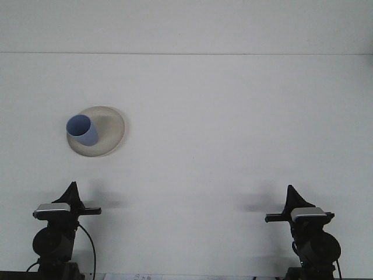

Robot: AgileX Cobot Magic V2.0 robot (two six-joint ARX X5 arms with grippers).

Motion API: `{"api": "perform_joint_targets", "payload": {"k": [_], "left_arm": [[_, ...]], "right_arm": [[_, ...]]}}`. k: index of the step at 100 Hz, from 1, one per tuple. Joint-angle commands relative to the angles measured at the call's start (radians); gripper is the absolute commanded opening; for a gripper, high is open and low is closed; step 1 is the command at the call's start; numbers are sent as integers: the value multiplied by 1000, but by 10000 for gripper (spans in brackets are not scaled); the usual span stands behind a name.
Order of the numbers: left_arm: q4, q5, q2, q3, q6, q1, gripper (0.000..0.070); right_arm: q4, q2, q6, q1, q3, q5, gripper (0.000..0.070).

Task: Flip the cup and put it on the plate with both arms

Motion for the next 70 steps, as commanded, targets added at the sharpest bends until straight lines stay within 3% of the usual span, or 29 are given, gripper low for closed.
{"api": "perform_joint_targets", "payload": {"k": [1, 70], "left_arm": [[11, -4, -1, -19, -5, 1, 13], [10, -5, -1, -19, -5, 1, 13]], "right_arm": [[21, -5, -12, -15, -17, -5, 6], [79, -5, -20, -23, -63, -8, 6]]}}
